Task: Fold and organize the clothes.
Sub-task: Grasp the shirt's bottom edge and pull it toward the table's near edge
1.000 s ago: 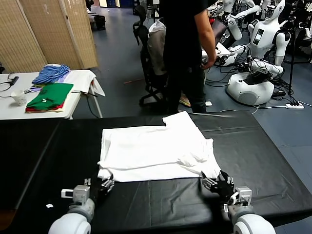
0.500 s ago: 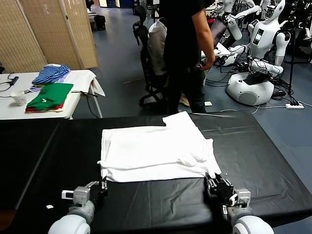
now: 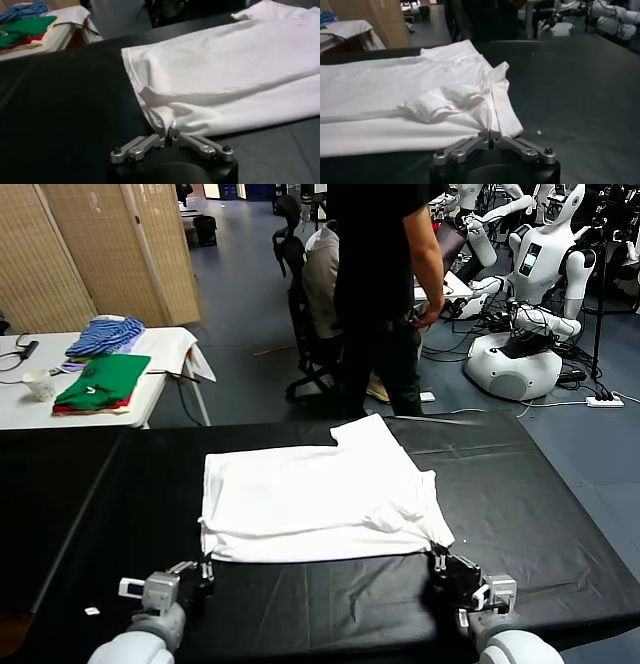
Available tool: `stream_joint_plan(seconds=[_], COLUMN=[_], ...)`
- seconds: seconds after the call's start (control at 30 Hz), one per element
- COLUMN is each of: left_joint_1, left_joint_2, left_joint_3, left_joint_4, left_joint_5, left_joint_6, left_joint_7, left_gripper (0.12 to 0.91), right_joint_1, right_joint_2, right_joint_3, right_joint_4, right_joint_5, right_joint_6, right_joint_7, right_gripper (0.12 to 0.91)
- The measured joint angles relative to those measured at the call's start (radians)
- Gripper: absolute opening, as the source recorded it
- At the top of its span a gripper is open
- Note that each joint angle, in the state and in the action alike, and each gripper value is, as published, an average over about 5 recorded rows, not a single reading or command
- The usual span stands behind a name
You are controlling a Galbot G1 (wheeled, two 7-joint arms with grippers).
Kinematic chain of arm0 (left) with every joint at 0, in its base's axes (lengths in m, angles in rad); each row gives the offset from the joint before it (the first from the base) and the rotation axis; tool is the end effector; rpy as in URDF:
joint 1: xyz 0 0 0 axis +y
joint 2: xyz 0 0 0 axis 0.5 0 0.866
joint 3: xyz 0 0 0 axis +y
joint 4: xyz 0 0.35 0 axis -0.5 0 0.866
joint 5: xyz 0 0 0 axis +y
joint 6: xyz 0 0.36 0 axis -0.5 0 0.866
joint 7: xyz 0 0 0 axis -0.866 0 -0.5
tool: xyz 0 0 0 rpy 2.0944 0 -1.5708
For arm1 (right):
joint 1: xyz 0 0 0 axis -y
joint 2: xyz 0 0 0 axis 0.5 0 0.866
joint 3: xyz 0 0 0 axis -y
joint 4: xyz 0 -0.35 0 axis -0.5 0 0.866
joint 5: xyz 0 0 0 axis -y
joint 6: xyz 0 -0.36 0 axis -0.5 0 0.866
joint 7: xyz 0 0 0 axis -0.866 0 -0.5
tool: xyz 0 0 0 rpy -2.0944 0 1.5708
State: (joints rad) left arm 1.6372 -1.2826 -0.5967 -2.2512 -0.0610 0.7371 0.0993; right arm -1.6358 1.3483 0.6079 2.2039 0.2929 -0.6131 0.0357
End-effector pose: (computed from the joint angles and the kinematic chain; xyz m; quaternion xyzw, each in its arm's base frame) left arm 0.1692 0.0547 -0.2489 -0.0619 -0.9403 -0.1047 0.3178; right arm 0.1693 -0.0541 -0.2672 0.0237 -0.9594 -0.0148 0.2805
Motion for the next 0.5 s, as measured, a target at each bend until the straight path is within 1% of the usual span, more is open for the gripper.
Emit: stream_joint_plan(seconds=[0.13,0.27,0.33,0.5], left_joint_1=[0.024,0.049,0.063,0.103], left_joint_2=[0.006,0.009,0.009,0.005], left_joint_3=[-0.002,-0.002,-0.003,-0.010], left_joint_4=[-0.011,-0.020,-0.028,-0.055], left_joint_5=[0.042,0.091,0.129,0.257], left_joint_6=[0.000,0.000,-0.001,-0.002], left_joint_7=[0.046,0.082,0.104,0.179], left_gripper=[0.165,0.165,0.165,0.165], right_joint_1=[-0.032,-0.066,-0.085,-0.125], right_joint_2=[0.010,0.019,0.022,0.028], right_joint_3=[0.005,0.008,0.009,0.007], right_joint_4=[0.034,0.072,0.093,0.134], right_joint_5=[-0.005,-0.008,-0.011,-0.021], right_joint_6=[-0.003,-0.015,-0.028,-0.061], right_joint_7=[0.002,0.007,0.013,0.028], right_gripper=[0.142,0.142,0.142,0.142])
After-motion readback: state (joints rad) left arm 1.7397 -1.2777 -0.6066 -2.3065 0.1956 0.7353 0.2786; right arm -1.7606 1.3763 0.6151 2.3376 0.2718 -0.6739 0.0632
